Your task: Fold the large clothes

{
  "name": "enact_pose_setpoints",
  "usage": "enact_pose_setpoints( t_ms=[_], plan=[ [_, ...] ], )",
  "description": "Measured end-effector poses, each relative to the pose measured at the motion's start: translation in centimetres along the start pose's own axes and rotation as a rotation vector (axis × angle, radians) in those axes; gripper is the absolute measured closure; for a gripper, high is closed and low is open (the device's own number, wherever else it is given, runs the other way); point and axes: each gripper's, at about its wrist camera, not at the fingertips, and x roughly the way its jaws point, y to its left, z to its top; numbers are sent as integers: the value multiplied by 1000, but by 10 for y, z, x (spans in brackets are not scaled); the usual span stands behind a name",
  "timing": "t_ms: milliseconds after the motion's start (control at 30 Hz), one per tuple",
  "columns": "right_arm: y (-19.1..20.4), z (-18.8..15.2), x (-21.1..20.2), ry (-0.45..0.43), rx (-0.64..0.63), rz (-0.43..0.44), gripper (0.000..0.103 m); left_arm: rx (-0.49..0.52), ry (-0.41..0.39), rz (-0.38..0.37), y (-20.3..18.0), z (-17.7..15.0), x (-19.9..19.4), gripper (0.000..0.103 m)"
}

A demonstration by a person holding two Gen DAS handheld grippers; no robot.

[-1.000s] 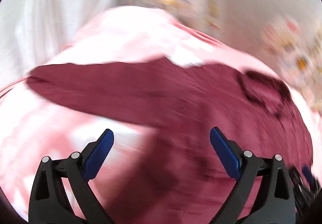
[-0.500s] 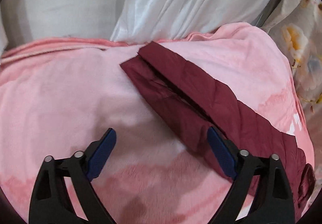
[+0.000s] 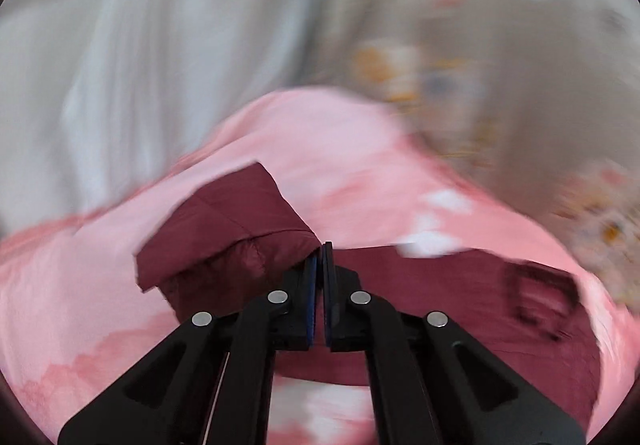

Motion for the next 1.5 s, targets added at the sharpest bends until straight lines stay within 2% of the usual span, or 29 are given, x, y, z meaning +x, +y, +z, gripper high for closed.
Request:
enact_pose_setpoints(
  t_ms=[133,267,367,400,433,467,500,633,767,900,1000,1067,1200,1300,1367,1400,1433,1467,1500],
  plan=[
    [-14,-8,-15,0,8,-2,18,183,-9,-200,-129,-18,-33,102],
    [-39,-18,-27,9,31,-19,18,319,54,-311,-221,-66,-37,101],
    [-63,-25,-31,18,60,-41,18,385,137,-367,-265,-115,-32,92],
    [-70,-27,-32,22,71,-49,18,395,176,-379,-275,-131,-28,74],
    [-79,-29,-32,29,85,-58,18,396,196,-386,-278,-140,-26,49],
    [-87,-30,-31,34,101,-64,18,394,207,-394,-279,-150,-25,40],
    [-94,-30,-31,36,114,-66,18,387,196,-400,-278,-157,-32,35],
    [-113,-23,-29,31,169,-46,18,368,114,-392,-254,-154,-49,31],
    [-117,1,-19,11,164,-39,18,271,114,-325,-206,-124,-36,31],
    [-120,31,6,19,183,-23,18,143,172,-221,-152,-98,4,31],
    [-128,49,34,63,235,-11,18,31,268,-196,-110,-92,37,31],
    [-138,56,55,99,305,29,18,-63,333,-211,-83,-92,56,31],
    [-153,58,85,130,419,50,18,-214,403,-269,-49,-98,76,32],
    [-157,54,106,171,479,59,19,-254,437,-301,-47,-103,87,32],
    [-154,54,117,194,486,61,30,-263,455,-303,-50,-105,94,35],
    [-151,56,119,198,474,59,47,-263,461,-301,-53,-106,97,42],
    [-146,59,119,199,451,66,76,-256,467,-289,-57,-107,101,54],
    [-143,63,117,194,434,77,89,-249,468,-280,-59,-107,103,65],
    [-143,67,112,177,429,84,97,-235,472,-276,-62,-106,105,86]
  ],
)
